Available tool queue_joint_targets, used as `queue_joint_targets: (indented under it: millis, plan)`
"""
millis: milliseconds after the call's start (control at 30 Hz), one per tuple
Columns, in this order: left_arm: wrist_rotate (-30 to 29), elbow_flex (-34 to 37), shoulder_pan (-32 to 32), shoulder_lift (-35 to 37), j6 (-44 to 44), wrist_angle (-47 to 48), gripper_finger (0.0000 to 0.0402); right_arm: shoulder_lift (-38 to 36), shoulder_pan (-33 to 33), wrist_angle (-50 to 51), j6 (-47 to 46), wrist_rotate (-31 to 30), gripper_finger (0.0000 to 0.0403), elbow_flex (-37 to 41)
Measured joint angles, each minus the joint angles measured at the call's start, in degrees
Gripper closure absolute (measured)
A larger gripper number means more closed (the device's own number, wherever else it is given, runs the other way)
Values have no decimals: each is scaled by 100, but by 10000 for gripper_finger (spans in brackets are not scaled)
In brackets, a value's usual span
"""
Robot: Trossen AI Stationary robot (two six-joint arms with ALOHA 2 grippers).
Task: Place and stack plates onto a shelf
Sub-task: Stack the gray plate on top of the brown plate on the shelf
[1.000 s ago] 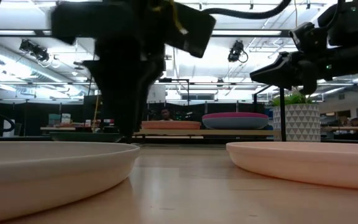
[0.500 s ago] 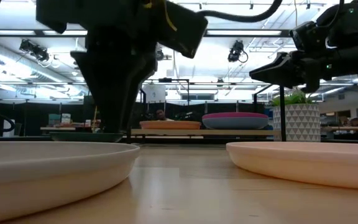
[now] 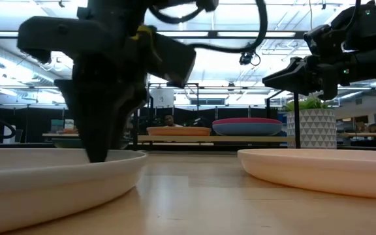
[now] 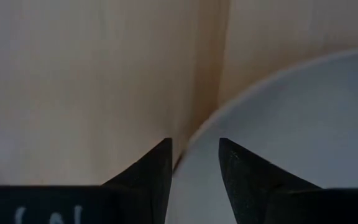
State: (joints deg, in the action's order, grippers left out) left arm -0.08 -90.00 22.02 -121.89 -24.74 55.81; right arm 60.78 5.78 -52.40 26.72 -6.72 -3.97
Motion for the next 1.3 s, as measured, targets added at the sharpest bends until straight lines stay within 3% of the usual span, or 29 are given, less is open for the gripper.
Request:
queue_joint_targets:
  millis: [100, 333, 500, 733, 900, 1033, 1300]
  plan:
    - [139, 121, -46, 1, 144, -44, 286, 1, 0, 33, -16, 0, 273, 0]
    - [225, 128, -250, 19, 696, 49, 386, 1, 0, 61, -52, 0, 273, 0]
    - [36, 141, -499, 305, 714, 217, 387, 1, 0, 194, -165, 2, 273, 0]
    - [-881, 141, -1053, 1317, 419, 571, 387, 1, -27, 500, -326, 91, 273, 0]
    - [-927, 141, -1700, 1776, 107, 544, 387, 4, -403, 931, 7, 198, 273, 0]
    - [-816, 139, -2332, 1856, 183, 471, 387, 5, -973, 1007, 88, -610, 273, -41]
    - [215, 141, -3503, 1856, 989, 248, 383, 452, -1941, 1600, 1188, -1803, 273, -752]
